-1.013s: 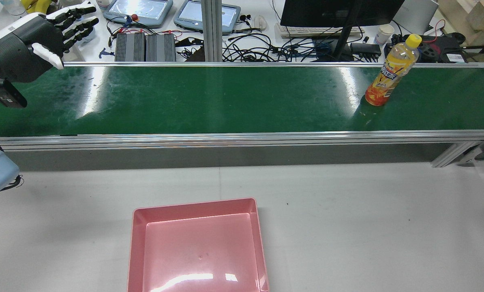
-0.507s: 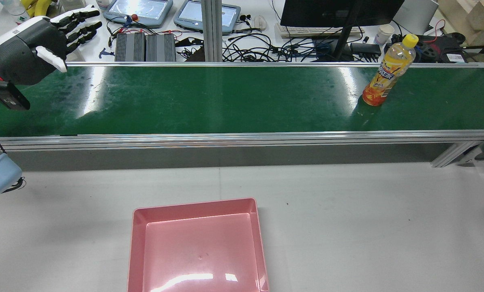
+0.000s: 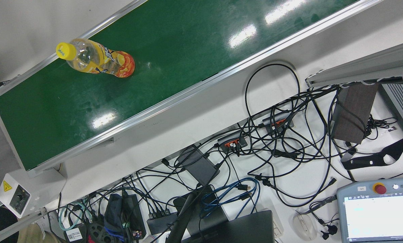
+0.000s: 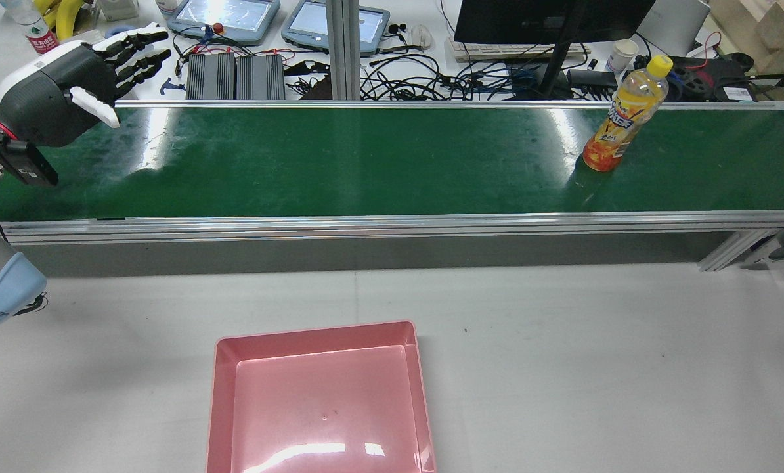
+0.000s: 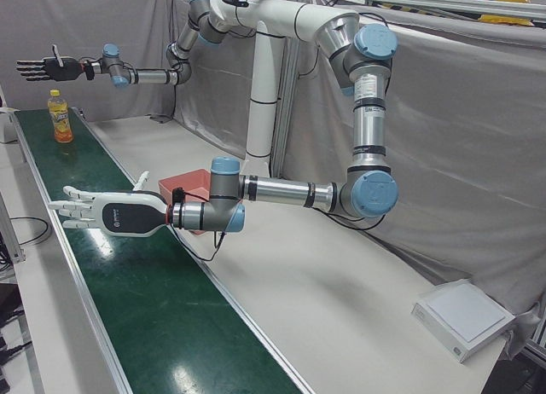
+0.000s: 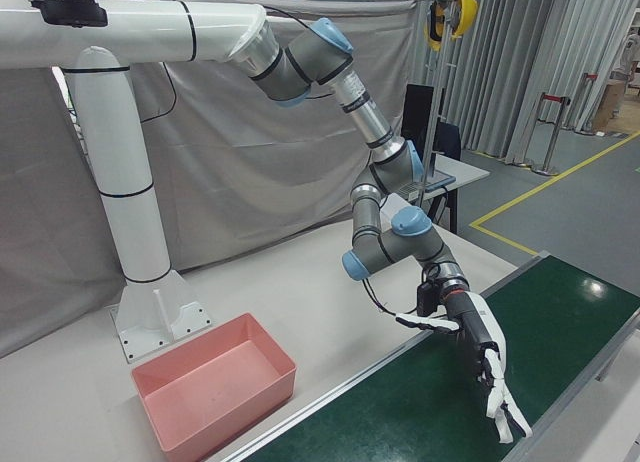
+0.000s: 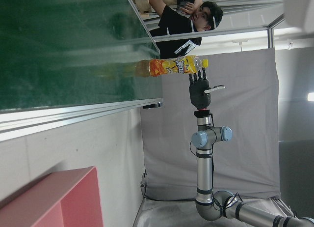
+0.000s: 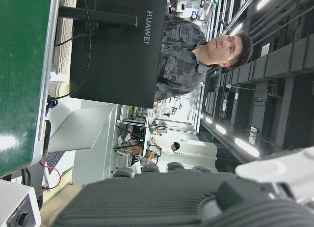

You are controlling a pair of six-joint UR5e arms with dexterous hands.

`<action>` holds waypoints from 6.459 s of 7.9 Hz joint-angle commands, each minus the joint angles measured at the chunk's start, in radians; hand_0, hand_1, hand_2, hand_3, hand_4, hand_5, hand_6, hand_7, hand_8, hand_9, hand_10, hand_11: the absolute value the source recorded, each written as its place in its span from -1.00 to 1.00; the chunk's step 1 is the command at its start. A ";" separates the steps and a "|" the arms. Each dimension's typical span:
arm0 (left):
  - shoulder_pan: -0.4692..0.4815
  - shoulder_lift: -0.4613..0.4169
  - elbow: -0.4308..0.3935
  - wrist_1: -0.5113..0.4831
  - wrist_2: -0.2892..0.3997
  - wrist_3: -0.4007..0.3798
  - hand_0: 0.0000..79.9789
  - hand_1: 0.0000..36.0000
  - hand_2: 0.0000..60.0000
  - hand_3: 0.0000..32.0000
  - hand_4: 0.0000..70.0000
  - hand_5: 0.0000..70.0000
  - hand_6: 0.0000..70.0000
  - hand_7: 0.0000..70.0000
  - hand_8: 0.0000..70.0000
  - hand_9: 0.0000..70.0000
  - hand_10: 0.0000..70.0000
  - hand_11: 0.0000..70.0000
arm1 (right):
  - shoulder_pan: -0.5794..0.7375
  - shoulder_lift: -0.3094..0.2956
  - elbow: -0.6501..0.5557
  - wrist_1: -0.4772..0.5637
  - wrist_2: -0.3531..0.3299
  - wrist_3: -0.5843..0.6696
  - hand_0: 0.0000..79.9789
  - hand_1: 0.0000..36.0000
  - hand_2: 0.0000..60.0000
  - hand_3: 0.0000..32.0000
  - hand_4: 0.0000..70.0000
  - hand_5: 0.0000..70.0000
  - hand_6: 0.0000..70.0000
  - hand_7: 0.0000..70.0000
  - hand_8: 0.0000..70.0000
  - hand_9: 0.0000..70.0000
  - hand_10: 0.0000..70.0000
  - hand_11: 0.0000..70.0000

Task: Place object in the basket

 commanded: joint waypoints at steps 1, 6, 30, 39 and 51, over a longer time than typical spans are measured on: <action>0.017 -0.005 0.007 -0.002 -0.003 0.003 0.49 -0.86 -1.00 -0.96 -0.64 -0.49 -0.99 -0.96 -0.79 -0.73 -0.95 -0.89 | 0.000 0.000 -0.001 0.000 0.000 0.001 -1.00 -1.00 -1.00 -1.00 -1.00 -1.00 -1.00 -1.00 -1.00 -1.00 -1.00 -1.00; 0.017 -0.004 0.007 -0.002 -0.003 0.003 0.52 -0.82 -1.00 -0.91 -0.64 -0.55 -1.00 -0.96 -0.79 -0.73 -0.94 -0.87 | 0.000 0.001 0.001 0.000 0.000 0.001 -1.00 -1.00 -1.00 -1.00 -1.00 -1.00 -1.00 -1.00 -1.00 -1.00 -1.00 -1.00; 0.012 -0.005 0.001 -0.002 -0.003 -0.001 0.48 -0.88 -1.00 -0.96 -0.63 -0.47 -0.99 -0.97 -0.78 -0.71 -0.95 -0.89 | 0.000 0.000 0.004 0.000 0.000 0.001 -1.00 -1.00 -1.00 -1.00 -1.00 -1.00 -1.00 -1.00 -1.00 -1.00 -1.00 -1.00; 0.014 -0.005 0.000 -0.002 -0.003 -0.004 0.49 -0.86 -1.00 -0.96 -0.63 -0.48 -0.99 -0.97 -0.77 -0.70 -0.96 -0.90 | 0.000 0.000 0.004 0.000 0.000 0.001 -1.00 -1.00 -1.00 -1.00 -1.00 -1.00 -1.00 -1.00 -1.00 -1.00 -1.00 -1.00; 0.008 -0.013 0.000 -0.002 -0.002 -0.003 0.50 -0.86 -1.00 -0.96 -0.64 -0.49 -1.00 -0.97 -0.78 -0.72 -0.95 -0.89 | 0.002 0.000 0.006 0.000 0.000 0.001 -1.00 -1.00 -1.00 -1.00 -1.00 -1.00 -1.00 -1.00 -1.00 -1.00 -1.00 -1.00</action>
